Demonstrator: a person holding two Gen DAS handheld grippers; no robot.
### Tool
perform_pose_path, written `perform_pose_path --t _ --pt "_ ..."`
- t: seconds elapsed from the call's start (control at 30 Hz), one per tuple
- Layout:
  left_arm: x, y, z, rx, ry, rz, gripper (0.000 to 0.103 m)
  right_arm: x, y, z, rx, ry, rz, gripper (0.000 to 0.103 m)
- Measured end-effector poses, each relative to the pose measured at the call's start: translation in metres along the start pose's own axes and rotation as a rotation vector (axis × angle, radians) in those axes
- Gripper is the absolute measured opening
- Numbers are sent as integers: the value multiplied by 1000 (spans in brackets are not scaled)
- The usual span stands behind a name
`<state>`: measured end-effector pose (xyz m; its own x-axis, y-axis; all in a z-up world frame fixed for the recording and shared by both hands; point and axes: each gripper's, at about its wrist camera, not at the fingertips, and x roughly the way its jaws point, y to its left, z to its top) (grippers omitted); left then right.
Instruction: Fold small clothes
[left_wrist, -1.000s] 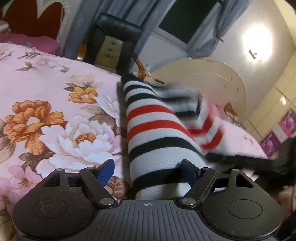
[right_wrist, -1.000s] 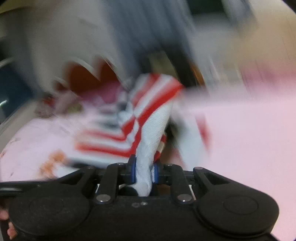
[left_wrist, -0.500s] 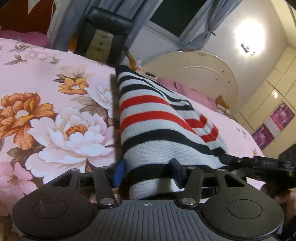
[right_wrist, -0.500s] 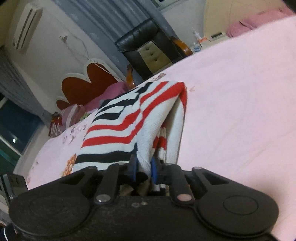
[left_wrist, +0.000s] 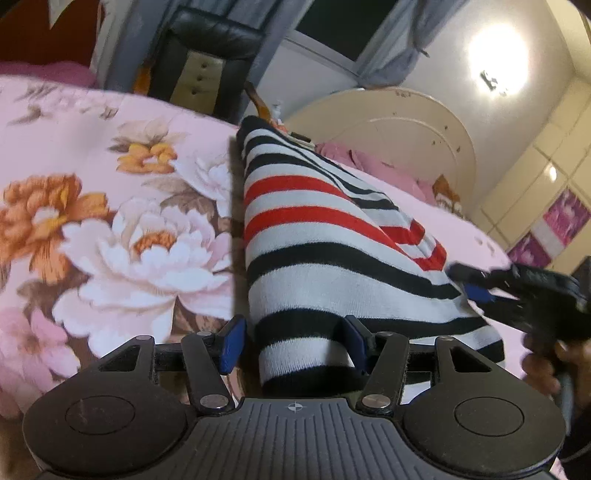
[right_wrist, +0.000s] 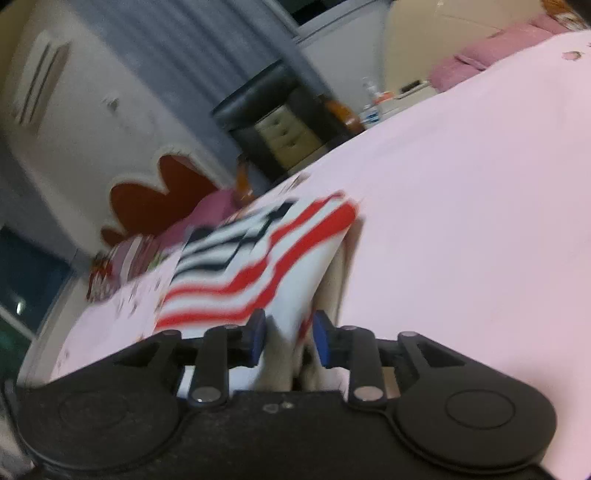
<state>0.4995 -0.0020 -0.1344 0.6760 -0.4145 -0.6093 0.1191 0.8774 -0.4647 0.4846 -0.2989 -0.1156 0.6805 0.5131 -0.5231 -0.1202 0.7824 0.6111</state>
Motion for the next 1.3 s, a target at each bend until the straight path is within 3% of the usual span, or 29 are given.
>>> perform_pose_path --t 0.1,0.13,0.2,0.27,0.33,0.37,0.4,0.47,0.53,0.6,0.63,0.73,0.83,0.97,1.03,1.1,1.17,1.23,1.3 --pt "0 -3 -4 -5 -12 4 56 21 -3 16 -20 10 -26 30" --pt "0 -4 -5 -1 -17 7 56 32 1 21 -55 35 -43 26" --pt "-3 -6 -8 2 -42 11 56 33 20 22 -199 -6 -50 12" --pt "-5 -10 -12 21 -53 28 54 28 43 21 -355 -54 -20 11" --pt "-7 -15 -14 47 -54 55 53 34 44 24 -366 -47 -24 11" --pt "-6 -16 -14 48 -48 64 54 45 37 24 -365 -8 -75 11" --pt "-6 -17 -14 42 -44 70 54 61 25 22 -360 53 -128 13" --pt "-5 -19 -12 38 -32 77 54 61 10 25 -311 49 -82 15" --pt "-8 -19 -9 49 -30 84 60 55 15 28 -334 36 -103 23" --pt "-23 -19 -2 60 -88 128 64 41 21 31 -342 -2 -139 41" --pt "-32 -19 5 60 -138 125 64 28 22 32 -333 -46 -128 41" --pt "-30 -24 34 75 -187 75 64 13 26 35 -351 -85 -116 34" --pt "2 -52 66 208 -175 41 64 24 30 41 -338 -63 -131 30" --pt "58 -76 91 300 -81 5 64 47 38 47 -374 -30 -98 11" --pt "84 -76 91 359 -27 73 64 66 45 41 -435 34 -117 10" --pt "93 -69 85 399 -23 124 64 88 45 35 -502 78 -172 7" --pt "88 -65 83 388 -43 132 64 96 38 37 -509 53 -201 0" --pt "84 -65 81 396 -49 134 64 97 26 42 -441 46 -182 0" --pt "83 -69 83 409 -44 136 64 95 26 39 -454 44 -183 0"
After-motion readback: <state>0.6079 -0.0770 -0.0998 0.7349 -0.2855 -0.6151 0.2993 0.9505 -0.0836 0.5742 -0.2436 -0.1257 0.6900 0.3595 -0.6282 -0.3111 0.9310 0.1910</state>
